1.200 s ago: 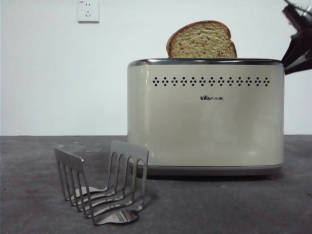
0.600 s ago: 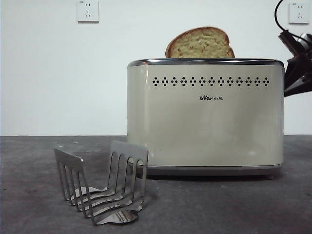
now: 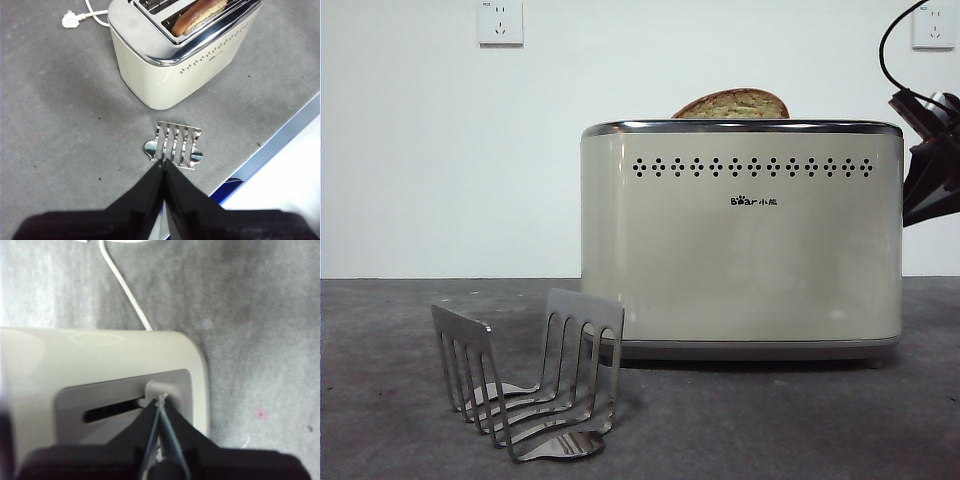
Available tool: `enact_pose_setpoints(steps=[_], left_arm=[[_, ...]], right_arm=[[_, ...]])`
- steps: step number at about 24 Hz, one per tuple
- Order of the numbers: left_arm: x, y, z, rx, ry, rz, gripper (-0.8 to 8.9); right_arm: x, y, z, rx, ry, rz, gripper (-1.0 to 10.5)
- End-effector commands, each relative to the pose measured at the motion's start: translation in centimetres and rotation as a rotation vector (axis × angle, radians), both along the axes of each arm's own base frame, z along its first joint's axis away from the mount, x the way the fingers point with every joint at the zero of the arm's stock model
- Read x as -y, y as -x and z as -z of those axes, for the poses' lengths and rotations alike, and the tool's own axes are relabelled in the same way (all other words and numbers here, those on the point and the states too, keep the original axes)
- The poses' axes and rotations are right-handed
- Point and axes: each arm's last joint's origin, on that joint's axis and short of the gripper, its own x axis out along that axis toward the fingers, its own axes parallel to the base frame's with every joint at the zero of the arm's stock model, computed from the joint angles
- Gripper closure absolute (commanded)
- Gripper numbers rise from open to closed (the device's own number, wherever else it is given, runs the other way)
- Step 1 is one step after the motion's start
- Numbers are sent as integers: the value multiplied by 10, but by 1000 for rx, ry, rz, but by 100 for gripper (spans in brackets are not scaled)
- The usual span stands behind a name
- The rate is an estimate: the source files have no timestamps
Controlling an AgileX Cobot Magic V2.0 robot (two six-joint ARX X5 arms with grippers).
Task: Pick up a slice of bread from the rack,put the bread on the toaster,press the button
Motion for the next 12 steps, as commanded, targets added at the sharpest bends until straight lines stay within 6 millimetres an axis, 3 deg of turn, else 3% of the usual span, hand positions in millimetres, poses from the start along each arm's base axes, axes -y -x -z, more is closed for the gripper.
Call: enact_pose_setpoints(steps=[1,12], left_arm=[[0,0,1,-2,3,-10,822],[0,0,1,-3,3,-11,822]], right_arm=[[1,-2,19,-65,26,-3,953],[3,-7,57,-222,49,2,953]])
